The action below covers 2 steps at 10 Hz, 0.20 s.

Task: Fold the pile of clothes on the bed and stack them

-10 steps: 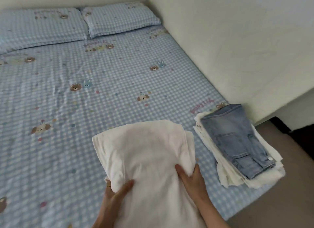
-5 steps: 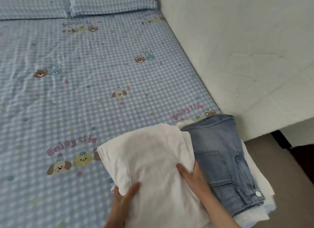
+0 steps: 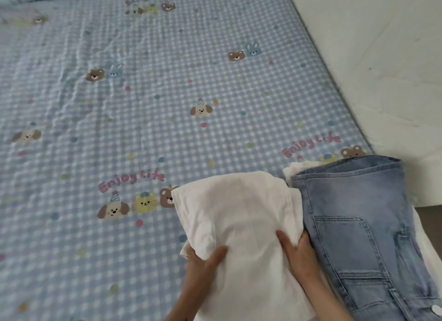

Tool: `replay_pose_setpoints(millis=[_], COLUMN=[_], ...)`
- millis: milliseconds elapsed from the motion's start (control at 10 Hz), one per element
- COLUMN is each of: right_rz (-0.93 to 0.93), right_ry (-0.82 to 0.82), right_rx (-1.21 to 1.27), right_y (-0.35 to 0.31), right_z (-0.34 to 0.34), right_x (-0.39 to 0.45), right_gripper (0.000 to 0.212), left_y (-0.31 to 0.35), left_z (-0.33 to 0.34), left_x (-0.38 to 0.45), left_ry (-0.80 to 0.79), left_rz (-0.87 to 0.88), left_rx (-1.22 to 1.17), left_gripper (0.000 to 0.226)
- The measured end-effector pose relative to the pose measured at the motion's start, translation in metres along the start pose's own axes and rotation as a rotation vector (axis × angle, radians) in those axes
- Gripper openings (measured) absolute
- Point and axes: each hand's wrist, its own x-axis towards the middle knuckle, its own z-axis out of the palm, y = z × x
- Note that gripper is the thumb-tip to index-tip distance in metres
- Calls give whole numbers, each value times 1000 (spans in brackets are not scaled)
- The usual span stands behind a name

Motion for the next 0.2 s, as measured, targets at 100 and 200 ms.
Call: replay_pose_setpoints(millis=[100,200], right_rz=[28,34], right_ry=[-11,-15], right_rx=[-38,-145], right_y=[-12,-23], right_z=[-7,-20], right_x=[-9,-32], right_gripper=[70,54], left_y=[5,5], left_z=[-7,-26], left_x=[-2,-15], left_ry=[-22,-65], left_rz=[-41,-24], left_rx=[23,102], left_gripper=[101,96])
